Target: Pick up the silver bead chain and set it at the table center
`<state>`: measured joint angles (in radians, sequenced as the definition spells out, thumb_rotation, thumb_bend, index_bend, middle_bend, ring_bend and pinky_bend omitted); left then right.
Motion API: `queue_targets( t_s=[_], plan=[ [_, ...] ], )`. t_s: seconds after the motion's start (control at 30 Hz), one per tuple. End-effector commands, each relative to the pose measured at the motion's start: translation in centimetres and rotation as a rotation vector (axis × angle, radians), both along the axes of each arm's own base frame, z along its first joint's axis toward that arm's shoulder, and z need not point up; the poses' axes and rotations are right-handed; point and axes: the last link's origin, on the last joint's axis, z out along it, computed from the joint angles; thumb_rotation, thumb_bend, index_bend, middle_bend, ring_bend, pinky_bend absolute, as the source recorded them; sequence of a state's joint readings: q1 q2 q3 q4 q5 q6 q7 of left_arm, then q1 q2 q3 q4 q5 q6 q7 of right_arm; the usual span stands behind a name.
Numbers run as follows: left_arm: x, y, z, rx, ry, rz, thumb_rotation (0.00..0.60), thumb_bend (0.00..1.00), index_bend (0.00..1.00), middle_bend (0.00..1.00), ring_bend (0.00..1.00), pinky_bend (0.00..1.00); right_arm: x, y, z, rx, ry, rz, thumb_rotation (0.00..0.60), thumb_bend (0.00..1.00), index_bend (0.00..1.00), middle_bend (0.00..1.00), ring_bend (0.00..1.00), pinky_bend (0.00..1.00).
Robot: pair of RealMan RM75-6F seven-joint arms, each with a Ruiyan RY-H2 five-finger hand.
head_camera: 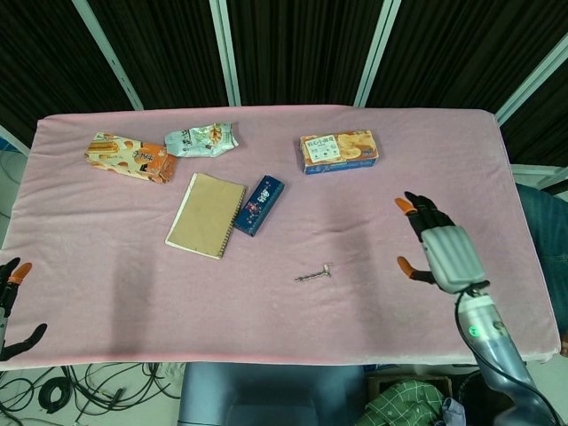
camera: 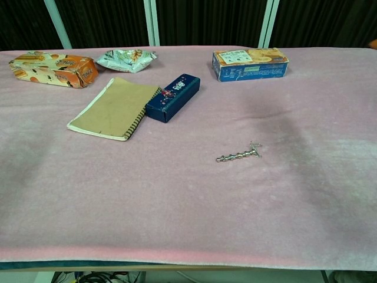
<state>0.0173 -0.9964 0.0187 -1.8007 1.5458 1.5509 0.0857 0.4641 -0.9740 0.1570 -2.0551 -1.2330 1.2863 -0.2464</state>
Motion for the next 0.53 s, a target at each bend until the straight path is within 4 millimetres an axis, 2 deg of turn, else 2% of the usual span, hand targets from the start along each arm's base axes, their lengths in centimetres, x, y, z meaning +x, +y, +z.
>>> queue_targets(
  t_s=[0.03,0.17,0.27,0.53],
  plan=[
    [0.1,-0.1,-0.1,-0.002,0.0,-0.004,0.6,0.22,0.07,0.0,0.0,0.0,-3.5,5.6,1.9,-0.088,0.005,-0.028,0.594,0.24,0.0,0.0,0.02,0.2],
    [0.3,-0.4,-0.1,-0.009,-0.002,-0.01,0.6,0.22,0.07,0.0,0.0,0.0,-5.4,7.9,1.7,-0.138,0.064,-0.022,0.592,0.24,0.0,0.0,0.02,0.2],
    [0.4,-0.5,-0.2,-0.015,-0.004,-0.015,0.6,0.22,0.07,0.0,0.0,0.0,-6.2,8.9,1.4,-0.166,0.097,-0.009,0.593,0.24,0.0,0.0,0.02,0.2],
    [0.9,-0.9,-0.7,-0.036,-0.004,-0.059,0.6,0.22,0.07,0.0,0.0,0.0,-6.9,9.3,0.4,-0.125,0.121,-0.004,0.592,0.24,0.0,0.0,0.02,0.2]
  ],
)
